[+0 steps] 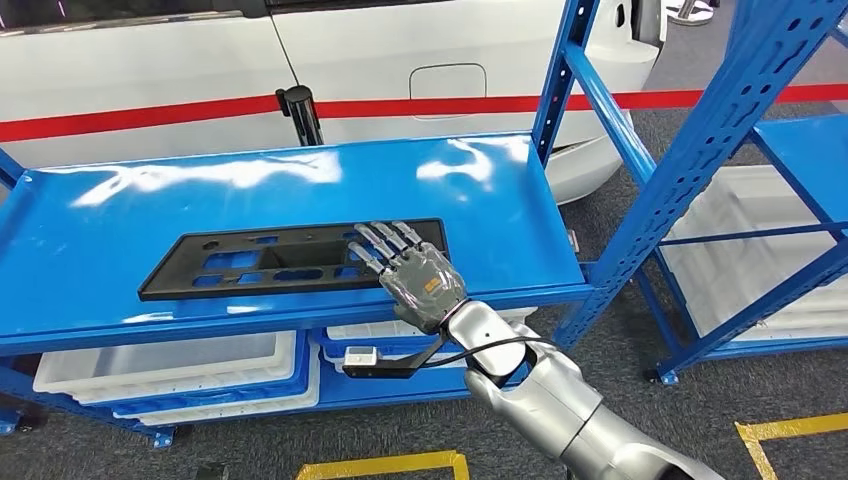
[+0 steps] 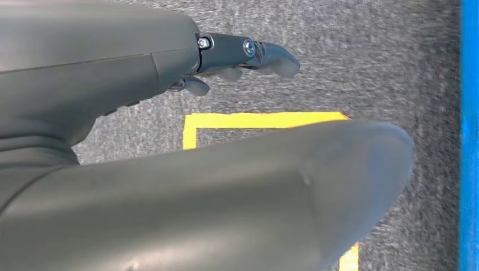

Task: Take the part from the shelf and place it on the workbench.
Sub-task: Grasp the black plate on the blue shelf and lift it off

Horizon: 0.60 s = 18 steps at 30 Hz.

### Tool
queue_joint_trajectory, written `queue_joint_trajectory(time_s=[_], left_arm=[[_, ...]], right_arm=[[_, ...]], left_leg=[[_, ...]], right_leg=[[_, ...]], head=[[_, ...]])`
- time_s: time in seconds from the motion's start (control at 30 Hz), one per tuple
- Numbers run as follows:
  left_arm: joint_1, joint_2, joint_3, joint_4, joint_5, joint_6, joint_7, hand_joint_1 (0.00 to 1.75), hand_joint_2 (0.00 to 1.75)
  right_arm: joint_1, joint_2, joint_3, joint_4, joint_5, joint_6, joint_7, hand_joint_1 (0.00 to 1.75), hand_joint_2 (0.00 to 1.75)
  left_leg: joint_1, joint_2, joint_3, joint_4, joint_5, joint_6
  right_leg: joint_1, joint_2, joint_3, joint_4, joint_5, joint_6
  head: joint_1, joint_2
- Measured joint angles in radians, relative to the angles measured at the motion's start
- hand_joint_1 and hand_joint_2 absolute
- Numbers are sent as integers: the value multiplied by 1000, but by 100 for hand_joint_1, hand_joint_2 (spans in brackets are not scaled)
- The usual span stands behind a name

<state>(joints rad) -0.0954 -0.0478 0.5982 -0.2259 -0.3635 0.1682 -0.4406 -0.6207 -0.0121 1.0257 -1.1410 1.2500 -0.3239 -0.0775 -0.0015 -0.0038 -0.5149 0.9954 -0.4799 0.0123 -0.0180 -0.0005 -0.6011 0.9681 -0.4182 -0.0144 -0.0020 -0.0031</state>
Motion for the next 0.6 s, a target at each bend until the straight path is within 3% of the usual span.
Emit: queue_joint_trajectory(time_s=[0.07,0.17,0.2,0.23,0.27,0.33,0.4,0.47,0.53,0.6], left_arm=[[-1,1,2,0,0,-3,-7,0,0],[-1,0,5,0,0,-4,-21,0,0],[-1,0,6,0,0,-2,-25,0,0],[-1,1,7,0,0,0,-30,0,0],[-1,1,8,0,0,1,-32,0,0],[-1,1,11,0,1,0,-35,0,0],[-3,1,15,0,6,-9,-39,0,0],[-5,1,21,0,15,-16,-46,0,0],[-7,0,29,0,21,-6,-57,0,87],[-9,-2,38,0,28,7,-76,0,175]], right_arm=[[0,3,-2,0,4,0,1,0,175],[1,7,-2,-1,8,0,2,0,175],[3,7,-2,-1,9,0,2,3,175],[5,7,-2,-1,10,0,2,37,175],[7,7,-2,-1,10,0,2,78,175],[9,7,-2,-1,7,0,0,158,175],[8,6,-3,-1,1,1,-5,157,175],[8,6,-4,0,-6,3,-11,138,175],[7,6,-6,-1,-12,4,-16,134,175],[6,3,-10,-1,-17,3,-18,149,175]], left_leg=[[7,0,-21,62,-28,-14],[17,0,-130,233,-100,-32],[21,0,-161,263,-111,-36],[25,1,-177,261,-100,-39],[29,1,-174,221,-65,-41],[35,3,-131,88,37,-43],[31,5,-105,8,74,-35],[21,4,-106,3,69,-17],[19,2,-96,-5,86,1],[18,3,-86,-13,92,16]], right_leg=[[-4,1,24,0,1,-13],[-4,3,41,0,-7,-19],[-4,6,45,0,-11,-19],[-5,8,49,0,-16,-17],[-6,11,55,0,-20,-13],[-8,15,69,0,-30,-4],[-6,16,77,-1,-39,8],[-4,16,76,-4,-46,22],[-2,14,71,7,-57,35],[-1,10,31,86,-95,31]], head=[[-1,0],[-2,0],[-2,0],[-3,0],[-3,0],[-2,0],[-2,0],[-2,0],[-1,0],[0,0]])
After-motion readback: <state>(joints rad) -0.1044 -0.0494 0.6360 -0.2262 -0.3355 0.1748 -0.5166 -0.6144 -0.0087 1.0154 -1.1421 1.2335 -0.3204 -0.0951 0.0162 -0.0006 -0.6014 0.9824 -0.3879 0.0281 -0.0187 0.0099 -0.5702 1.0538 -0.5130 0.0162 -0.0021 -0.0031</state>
